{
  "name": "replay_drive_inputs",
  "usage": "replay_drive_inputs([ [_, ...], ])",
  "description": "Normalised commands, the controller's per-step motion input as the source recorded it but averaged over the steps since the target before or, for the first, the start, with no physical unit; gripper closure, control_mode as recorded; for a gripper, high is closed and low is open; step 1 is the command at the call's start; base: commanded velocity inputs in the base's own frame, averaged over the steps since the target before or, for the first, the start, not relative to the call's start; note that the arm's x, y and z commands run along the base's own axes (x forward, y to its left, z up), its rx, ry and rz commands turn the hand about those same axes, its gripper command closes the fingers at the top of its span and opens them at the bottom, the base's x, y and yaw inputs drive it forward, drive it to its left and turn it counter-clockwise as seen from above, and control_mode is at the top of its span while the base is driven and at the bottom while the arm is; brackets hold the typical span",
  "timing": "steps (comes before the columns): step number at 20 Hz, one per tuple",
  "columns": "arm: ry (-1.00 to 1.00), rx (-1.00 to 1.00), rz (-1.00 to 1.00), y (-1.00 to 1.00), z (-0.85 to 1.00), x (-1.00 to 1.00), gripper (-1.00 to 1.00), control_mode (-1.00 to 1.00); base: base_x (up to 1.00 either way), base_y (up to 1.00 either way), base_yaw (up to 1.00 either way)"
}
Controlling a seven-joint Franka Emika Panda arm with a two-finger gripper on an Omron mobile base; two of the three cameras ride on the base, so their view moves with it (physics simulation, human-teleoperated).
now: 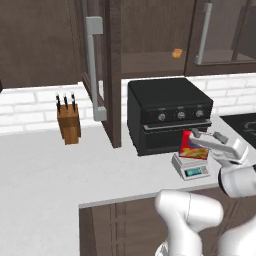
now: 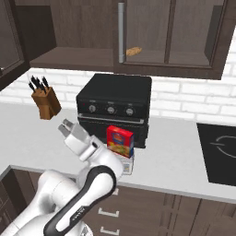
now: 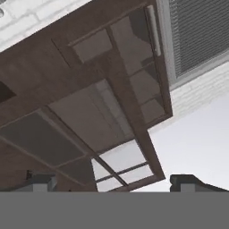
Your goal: Pick the boxed food and place it on the digital scale for weighing, and close the cabinet.
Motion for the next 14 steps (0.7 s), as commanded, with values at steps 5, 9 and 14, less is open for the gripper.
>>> replay_drive_inputs([
  [5,-0.11,-0.11,-0.44,0.96,-0.43,-0.64,-1.0,-1.0,0.0,0.0,0.0],
  [9,-0.21,-0.16,-0.45,0.95,-0.08,-0.65,-1.0,-1.0,0.0,0.0,0.0],
  [14,-0.21,-0.16,-0.54,0.83,-0.02,-0.45,-1.0,-1.0,0.0,0.0,0.0],
])
